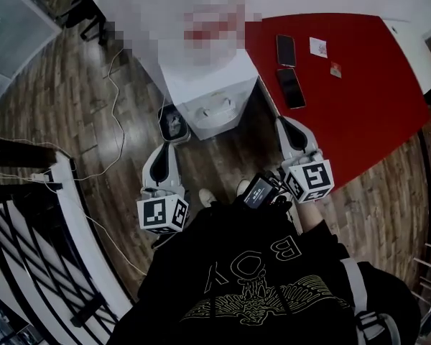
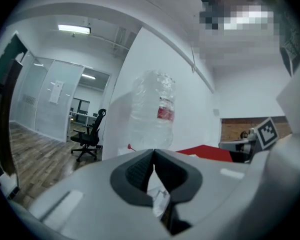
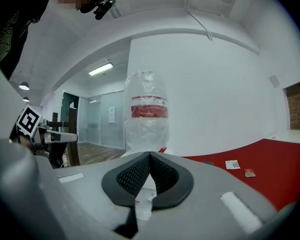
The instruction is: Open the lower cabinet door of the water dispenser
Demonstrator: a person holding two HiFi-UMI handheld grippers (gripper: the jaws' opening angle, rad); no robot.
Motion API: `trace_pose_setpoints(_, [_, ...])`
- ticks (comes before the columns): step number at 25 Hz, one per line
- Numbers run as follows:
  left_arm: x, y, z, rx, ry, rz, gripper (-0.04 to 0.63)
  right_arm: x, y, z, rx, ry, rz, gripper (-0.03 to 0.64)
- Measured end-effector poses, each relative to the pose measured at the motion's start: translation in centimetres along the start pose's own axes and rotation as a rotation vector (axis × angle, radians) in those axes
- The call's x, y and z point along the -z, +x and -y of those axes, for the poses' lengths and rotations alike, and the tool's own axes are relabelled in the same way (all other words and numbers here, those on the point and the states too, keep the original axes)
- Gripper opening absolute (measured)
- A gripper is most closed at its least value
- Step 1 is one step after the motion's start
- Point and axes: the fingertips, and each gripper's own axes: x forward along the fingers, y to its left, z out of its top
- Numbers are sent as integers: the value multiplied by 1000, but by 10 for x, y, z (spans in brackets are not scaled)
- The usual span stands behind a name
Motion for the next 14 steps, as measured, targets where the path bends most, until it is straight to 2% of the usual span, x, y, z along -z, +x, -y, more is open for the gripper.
trace_pose_setpoints(5, [-8, -7, -1, -16, 2, 23, 8, -8, -5, -9, -12, -15, 35, -2])
trace_pose_setpoints(14, [-6, -5, 12, 6, 28, 11, 7, -11, -6, -14, -23, -14, 39, -3])
